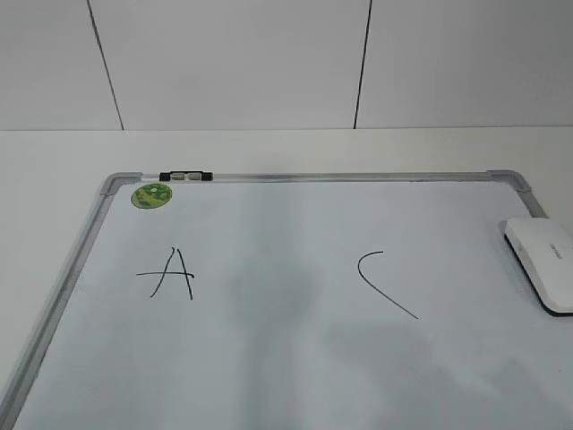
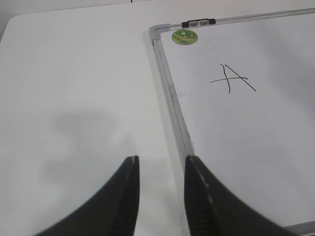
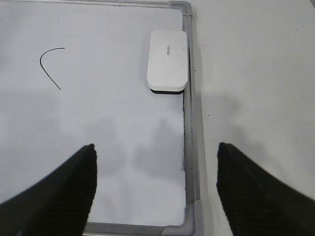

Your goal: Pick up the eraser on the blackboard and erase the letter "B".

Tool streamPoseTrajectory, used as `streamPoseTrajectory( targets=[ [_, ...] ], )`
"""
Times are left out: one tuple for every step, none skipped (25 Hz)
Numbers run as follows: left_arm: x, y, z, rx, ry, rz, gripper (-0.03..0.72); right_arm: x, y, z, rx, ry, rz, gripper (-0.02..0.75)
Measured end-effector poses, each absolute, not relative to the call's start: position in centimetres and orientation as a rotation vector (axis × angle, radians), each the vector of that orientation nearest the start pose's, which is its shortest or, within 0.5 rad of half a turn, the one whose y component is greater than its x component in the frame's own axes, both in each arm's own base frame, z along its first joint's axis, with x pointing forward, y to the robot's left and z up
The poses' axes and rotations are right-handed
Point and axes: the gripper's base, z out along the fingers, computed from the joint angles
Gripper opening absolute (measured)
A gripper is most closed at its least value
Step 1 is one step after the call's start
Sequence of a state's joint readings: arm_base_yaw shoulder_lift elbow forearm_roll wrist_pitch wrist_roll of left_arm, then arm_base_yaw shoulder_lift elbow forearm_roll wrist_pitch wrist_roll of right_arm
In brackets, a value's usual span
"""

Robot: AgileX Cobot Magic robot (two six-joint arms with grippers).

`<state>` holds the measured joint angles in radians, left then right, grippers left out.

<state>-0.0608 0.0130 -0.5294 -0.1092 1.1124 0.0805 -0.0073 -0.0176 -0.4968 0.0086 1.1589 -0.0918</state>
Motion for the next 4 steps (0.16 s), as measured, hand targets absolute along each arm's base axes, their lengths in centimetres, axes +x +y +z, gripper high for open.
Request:
streamPoseTrajectory(
  targets=[
    [-0.93,-0.83,28.17,0.156,2.071,-0.119,0.237,-1.16,0.08,26.85,-0.091,2.126,-0.048,0.585],
    [-0.93,-0.83,28.17,0.156,2.071,-0.119,0.237,-1.16,0.08,26.85,-0.091,2.126,-0.048,0.585],
    [-0.93,-0.83,28.17,0.156,2.071,-0.119,0.237,-1.16,0.08,26.85,-0.091,2.126,-0.048,0.585],
    [-0.93,-0.83,28.17,0.156,2.071,-0.119,0.237,-1.16,0.08,26.85,-0.091,2.126,-0.048,0.585]
  ],
)
